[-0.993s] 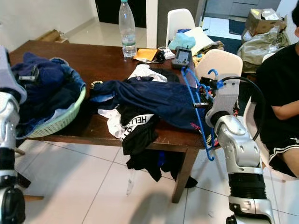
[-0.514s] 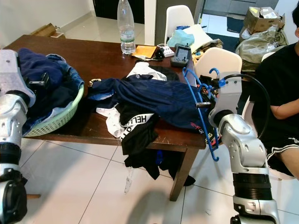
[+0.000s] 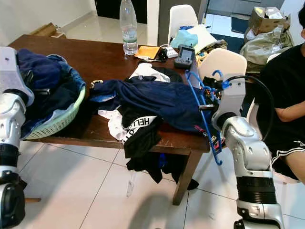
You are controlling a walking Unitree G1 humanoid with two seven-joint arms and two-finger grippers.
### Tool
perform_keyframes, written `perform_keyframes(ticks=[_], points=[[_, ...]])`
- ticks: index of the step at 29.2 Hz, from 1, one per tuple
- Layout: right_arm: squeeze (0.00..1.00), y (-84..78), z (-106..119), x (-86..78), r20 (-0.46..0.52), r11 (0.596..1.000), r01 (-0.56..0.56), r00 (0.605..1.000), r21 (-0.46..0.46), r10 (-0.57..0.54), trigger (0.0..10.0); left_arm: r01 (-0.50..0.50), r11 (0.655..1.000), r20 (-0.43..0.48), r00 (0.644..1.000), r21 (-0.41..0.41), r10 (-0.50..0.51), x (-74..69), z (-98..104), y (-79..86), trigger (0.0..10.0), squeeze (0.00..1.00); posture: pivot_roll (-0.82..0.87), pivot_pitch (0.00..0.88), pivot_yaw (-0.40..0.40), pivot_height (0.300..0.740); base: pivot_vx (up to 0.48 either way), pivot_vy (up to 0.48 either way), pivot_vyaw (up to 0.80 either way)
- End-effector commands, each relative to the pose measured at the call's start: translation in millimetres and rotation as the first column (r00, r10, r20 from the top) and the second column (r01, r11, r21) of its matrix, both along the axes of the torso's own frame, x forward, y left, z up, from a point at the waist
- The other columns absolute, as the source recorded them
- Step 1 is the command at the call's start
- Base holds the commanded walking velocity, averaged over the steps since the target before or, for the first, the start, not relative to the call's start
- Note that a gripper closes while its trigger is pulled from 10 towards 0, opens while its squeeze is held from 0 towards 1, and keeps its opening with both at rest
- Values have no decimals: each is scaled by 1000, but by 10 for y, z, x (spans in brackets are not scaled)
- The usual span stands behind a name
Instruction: Hang hanger
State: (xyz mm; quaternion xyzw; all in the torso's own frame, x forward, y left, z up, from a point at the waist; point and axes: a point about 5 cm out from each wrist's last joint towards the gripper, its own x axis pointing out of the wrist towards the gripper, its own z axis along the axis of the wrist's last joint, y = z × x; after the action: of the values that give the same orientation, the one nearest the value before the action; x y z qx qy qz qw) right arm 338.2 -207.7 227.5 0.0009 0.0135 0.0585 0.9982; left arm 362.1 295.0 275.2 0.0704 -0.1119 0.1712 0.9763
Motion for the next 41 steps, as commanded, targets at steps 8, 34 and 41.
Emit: perform_keyframes(ticks=[8, 34, 41], points=[[0, 36, 118, 64, 57, 1000, 6, 998, 22, -8, 10000, 36, 980, 455, 882, 196, -124, -240, 1677, -218, 0, 0, 77, 71, -30, 740, 0, 0, 0], [0, -17, 155, 86, 89, 998, 41, 995, 40, -44, 10000, 254, 897, 456, 790, 363, -409, -197, 1928, -777, 0, 0, 79, 51, -16, 740, 0, 0, 0], [0, 28, 135, 100, 86, 999, 34, 996, 40, -37, 10000, 263, 910, 428, 816, 320, -387, -153, 1775, -656, 39, 0, 81, 52, -14, 740, 0, 0, 0]])
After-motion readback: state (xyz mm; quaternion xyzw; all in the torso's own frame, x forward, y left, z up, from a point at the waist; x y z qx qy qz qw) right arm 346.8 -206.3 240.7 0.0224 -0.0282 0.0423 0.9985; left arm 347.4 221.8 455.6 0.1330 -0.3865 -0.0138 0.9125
